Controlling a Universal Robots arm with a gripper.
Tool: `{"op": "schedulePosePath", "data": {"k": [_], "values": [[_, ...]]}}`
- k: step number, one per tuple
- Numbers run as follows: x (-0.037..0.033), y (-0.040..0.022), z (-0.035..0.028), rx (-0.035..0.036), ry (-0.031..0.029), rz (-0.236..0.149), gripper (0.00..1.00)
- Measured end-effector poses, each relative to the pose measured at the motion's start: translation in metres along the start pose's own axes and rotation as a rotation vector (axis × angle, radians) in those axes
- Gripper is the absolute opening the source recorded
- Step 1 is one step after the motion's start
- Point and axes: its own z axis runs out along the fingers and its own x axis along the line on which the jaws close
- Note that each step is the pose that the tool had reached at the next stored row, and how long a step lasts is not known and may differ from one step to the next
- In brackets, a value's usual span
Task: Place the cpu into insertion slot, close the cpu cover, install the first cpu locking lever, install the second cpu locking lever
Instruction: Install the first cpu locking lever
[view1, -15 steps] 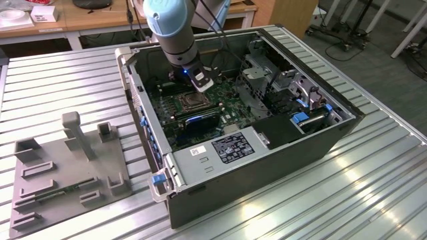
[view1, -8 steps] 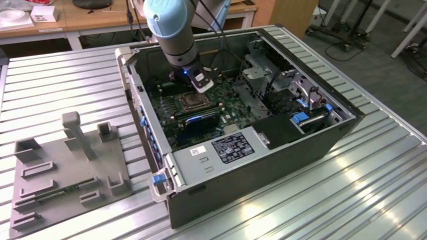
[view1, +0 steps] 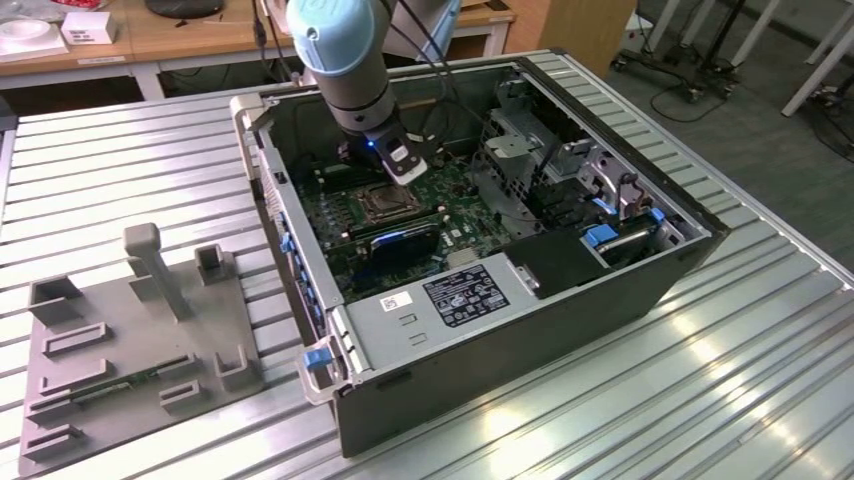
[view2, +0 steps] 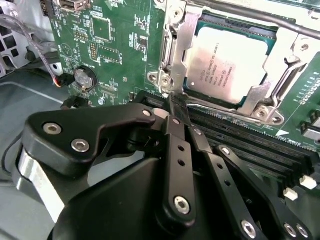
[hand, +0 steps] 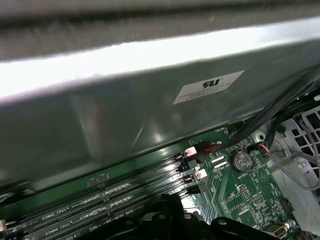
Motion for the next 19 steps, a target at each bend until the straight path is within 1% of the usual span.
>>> {"op": "schedulePosePath", "data": {"k": [1,5,6,7,11,12,13,14,15,16,19], "values": [[-0.0004,0.0004,-0.0016,0.001,0.0002,0.0,0.11],[-0.0016,0.0023,-0.0061,0.001,0.0001,0.0,0.11],[-0.003,0.0044,-0.0113,0.001,0.0001,0.0,0.11],[-0.0033,0.0048,-0.0122,0.0009,0.0001,0.0,0.11],[-0.0033,0.0048,-0.0123,0.0008,0.0001,0.0,0.11],[-0.0033,0.0048,-0.0123,0.0013,0.0013,0.0,0.11],[-0.0034,0.0049,-0.0123,0.005,0.0091,0.002,0.11],[-0.0035,0.0048,-0.0122,0.0109,0.0226,0.006,0.11],[-0.0036,0.0048,-0.0119,0.0178,0.0389,0.011,0.11],[-0.0037,0.0048,-0.0119,0.0226,0.0499,0.014,0.11],[-0.0036,0.0048,-0.0118,0.024,0.0533,0.015,0.11]]}}
